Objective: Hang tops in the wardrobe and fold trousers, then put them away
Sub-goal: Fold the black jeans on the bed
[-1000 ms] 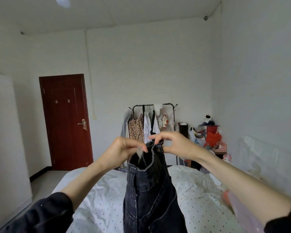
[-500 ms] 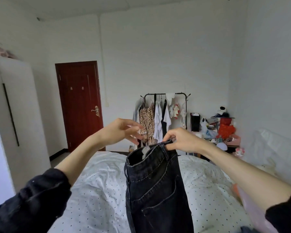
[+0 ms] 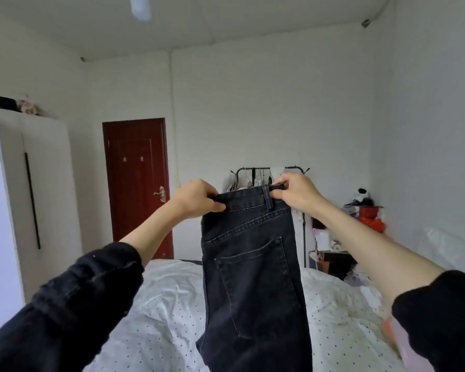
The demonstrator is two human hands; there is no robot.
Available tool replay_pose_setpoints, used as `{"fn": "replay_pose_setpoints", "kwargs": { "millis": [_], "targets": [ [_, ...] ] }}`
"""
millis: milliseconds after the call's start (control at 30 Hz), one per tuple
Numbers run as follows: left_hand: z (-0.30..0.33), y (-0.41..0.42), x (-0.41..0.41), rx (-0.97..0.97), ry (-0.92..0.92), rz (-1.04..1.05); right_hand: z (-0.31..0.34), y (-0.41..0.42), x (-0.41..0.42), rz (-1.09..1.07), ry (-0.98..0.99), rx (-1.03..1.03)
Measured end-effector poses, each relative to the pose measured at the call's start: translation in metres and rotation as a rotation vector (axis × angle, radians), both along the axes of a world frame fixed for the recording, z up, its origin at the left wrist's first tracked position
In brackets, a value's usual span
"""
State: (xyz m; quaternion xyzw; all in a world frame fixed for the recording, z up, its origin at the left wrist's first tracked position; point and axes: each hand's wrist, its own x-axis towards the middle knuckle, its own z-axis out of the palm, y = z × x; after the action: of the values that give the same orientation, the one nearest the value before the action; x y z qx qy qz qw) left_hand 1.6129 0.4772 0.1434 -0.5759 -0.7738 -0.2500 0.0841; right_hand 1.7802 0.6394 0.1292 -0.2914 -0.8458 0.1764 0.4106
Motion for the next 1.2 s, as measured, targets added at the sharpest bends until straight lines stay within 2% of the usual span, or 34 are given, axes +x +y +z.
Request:
{"fn": "replay_pose_setpoints", "kwargs": {
  "millis": [200, 367, 600, 800, 900, 1033, 1200],
  "targets": [
    [0.112, 0.007, 0.017, 0.498, 0.125, 0.102, 0.125, -0.008, 0.015, 0.011, 0.347, 0.09],
    [0.19, -0.005, 0.036, 0.659, 0.159, 0.082, 0.2, -0.03, 0.04, 0.079, 0.513, 0.173],
    [0.242, -0.019, 0.076, 0.74, 0.177, -0.081, 0.253, -0.046, 0.083, 0.025, 0.56, 0.323],
    [0.245, -0.015, 0.105, 0.7, 0.123, -0.201, 0.259, -0.035, 0.104, -0.021, 0.547, 0.3],
    [0.242, -0.014, 0.105, 0.661, 0.032, -0.238, 0.26, -0.03, 0.102, -0.03, 0.51, 0.304],
    [0.224, -0.02, 0.076, 0.599, -0.137, -0.241, 0.252, -0.028, 0.068, -0.018, 0.429, 0.32],
    [0.173, -0.037, 0.004, 0.505, -0.22, -0.068, 0.203, -0.029, -0.024, 0.087, 0.309, 0.181]
  ]
}}
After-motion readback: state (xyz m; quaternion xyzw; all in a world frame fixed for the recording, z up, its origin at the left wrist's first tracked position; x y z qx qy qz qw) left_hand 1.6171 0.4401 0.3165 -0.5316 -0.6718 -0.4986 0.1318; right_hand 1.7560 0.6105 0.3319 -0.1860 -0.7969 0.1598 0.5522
